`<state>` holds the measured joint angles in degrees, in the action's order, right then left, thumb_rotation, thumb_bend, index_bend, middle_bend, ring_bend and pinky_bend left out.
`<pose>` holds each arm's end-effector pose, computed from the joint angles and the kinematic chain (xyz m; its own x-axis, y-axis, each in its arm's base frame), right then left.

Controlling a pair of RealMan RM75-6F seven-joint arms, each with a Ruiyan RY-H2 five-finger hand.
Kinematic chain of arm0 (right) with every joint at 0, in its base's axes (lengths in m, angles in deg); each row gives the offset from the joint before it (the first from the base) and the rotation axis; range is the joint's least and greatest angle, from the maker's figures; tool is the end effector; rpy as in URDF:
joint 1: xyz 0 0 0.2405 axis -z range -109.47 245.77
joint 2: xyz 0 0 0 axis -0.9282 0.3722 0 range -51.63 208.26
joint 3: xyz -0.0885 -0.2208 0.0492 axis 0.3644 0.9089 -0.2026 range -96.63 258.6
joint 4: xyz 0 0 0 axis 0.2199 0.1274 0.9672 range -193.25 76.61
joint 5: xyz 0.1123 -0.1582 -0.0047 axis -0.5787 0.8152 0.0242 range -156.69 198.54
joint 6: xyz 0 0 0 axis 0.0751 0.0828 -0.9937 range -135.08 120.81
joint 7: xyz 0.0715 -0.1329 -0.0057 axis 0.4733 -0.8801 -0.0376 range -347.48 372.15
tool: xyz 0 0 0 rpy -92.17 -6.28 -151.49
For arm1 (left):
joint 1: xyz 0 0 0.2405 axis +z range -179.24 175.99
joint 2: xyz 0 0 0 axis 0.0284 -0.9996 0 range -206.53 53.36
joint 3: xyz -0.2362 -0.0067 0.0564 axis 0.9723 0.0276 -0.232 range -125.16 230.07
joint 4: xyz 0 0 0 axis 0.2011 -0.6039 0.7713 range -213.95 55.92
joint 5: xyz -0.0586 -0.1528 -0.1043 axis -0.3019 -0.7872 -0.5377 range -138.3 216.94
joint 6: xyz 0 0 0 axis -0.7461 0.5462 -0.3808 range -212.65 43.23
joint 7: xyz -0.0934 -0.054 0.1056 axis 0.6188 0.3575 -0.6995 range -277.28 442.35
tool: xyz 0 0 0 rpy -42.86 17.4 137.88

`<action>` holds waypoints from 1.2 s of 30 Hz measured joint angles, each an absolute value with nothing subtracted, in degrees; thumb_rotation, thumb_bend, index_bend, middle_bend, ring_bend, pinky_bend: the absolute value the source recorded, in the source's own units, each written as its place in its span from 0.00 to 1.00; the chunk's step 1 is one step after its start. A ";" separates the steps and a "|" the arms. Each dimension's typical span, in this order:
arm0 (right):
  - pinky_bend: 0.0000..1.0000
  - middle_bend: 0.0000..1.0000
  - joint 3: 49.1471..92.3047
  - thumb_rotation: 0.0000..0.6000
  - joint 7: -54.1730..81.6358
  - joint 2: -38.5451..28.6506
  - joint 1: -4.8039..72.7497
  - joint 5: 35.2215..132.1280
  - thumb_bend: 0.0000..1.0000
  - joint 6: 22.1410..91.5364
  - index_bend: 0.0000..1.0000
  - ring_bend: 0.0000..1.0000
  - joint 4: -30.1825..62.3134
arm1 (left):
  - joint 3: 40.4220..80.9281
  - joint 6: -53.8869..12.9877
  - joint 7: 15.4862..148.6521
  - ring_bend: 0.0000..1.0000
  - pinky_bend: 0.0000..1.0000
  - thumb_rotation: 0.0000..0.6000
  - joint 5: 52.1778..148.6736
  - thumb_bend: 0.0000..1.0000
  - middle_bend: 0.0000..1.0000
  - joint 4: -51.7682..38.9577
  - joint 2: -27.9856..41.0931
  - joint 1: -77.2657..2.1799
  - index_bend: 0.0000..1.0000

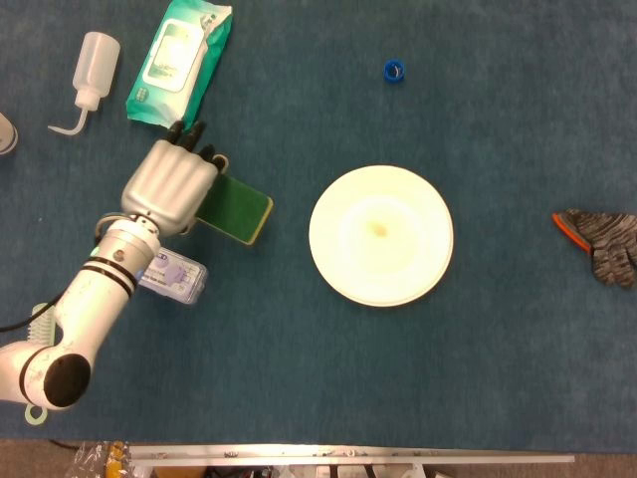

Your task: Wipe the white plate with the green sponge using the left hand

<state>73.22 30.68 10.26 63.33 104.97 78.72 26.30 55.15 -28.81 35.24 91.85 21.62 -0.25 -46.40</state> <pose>-0.3091 -0.2025 0.1769 0.1400 0.1083 0.9842 -0.9901 0.0066 0.1401 -0.1518 0.3092 0.0285 0.7827 0.2362 0.5758 0.6124 -0.4572 -0.6450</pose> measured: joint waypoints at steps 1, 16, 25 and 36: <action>0.45 0.39 73.22 1.00 30.68 10.21 63.25 105.02 0.39 78.69 0.39 0.22 26.28 | 55.12 -28.47 34.24 0.07 0.09 1.00 91.53 0.26 0.28 22.34 -0.28 -46.87 0.42; 0.45 0.39 73.23 1.00 30.16 10.41 62.93 105.16 0.39 78.63 0.39 0.22 26.88 | 55.02 -25.15 23.13 0.07 0.09 1.00 85.79 0.26 0.28 26.45 4.18 -53.21 0.42; 0.45 0.39 73.27 1.00 29.74 10.19 62.54 105.03 0.39 78.11 0.39 0.22 26.94 | 55.45 -23.65 16.80 0.07 0.09 1.00 79.30 0.26 0.28 26.05 9.03 -58.27 0.42; 0.45 0.39 73.33 1.00 29.88 9.92 62.30 104.41 0.39 77.34 0.39 0.22 26.33 | 55.46 -22.97 12.40 0.07 0.09 1.00 75.06 0.26 0.28 23.40 13.78 -63.52 0.42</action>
